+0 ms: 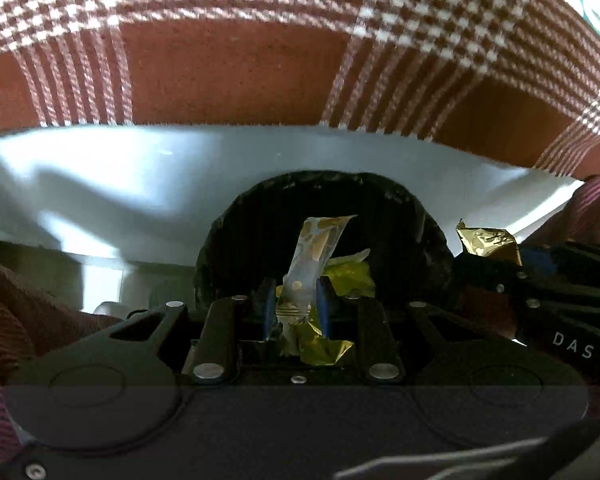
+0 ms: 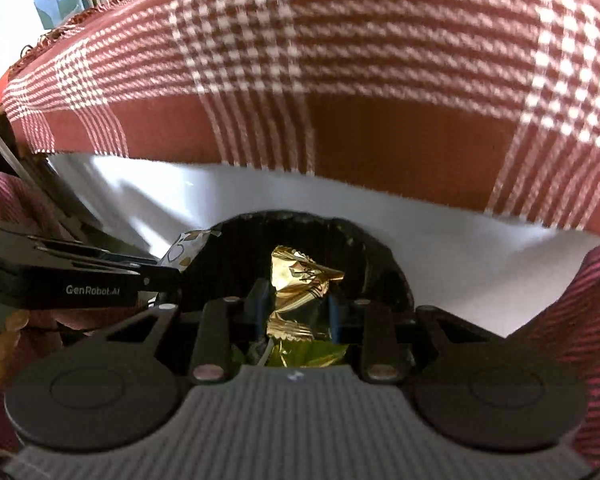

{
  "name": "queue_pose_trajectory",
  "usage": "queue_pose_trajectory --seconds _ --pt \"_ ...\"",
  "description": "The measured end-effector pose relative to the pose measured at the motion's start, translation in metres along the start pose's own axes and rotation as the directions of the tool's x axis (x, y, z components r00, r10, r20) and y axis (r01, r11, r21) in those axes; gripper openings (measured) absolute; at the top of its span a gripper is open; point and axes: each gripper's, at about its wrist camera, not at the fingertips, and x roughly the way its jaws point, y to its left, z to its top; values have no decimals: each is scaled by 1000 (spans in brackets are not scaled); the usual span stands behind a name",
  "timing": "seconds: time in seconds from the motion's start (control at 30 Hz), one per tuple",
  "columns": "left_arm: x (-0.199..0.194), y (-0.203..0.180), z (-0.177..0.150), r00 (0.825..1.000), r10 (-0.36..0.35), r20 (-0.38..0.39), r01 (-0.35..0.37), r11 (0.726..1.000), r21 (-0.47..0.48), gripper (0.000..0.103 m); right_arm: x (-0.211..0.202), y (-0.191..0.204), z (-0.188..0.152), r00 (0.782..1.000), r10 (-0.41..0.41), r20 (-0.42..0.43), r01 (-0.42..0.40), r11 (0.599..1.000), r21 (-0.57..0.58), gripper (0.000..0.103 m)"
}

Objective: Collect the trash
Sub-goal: 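Lower both grippers into the white bin and open them to drop the items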

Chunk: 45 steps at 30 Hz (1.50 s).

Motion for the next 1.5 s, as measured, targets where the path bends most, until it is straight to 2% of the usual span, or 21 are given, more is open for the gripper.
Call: queue_pose_trajectory --seconds 0.3,0.83,0.9,0.93,1.0,1.17,1.37,1.5 --pt "12 -3 -3 1000 0 -28 0 1000 -4 20 11 3 1 1000 11 -24 -10 1000 17 37" --pt "12 -3 -1 1000 -1 -31 1 1000 -4 22 10 -1 -1 999 13 -31 -12 999 31 40" --pt "11 -3 0 1000 -2 -31 1 1000 -6 22 10 -1 -1 999 13 -30 -12 999 33 43" --pt "11 -3 0 1000 -1 -29 1 1000 -5 24 10 -1 -1 999 13 -30 -12 999 35 47" --pt "10 -3 0 1000 -3 -24 3 1000 -5 35 9 0 -1 1000 12 -26 -11 999 39 55" --pt "2 -5 1 1000 11 9 -11 1000 11 50 7 0 -1 1000 17 -16 -16 999 47 62" --pt "-14 -5 6 998 10 56 -11 1000 21 53 -1 1 3 1000 17 11 -17 999 38 65" --pt "-44 -7 14 991 0 132 -9 998 68 54 -26 3 16 995 24 93 -25 1000 9 68"
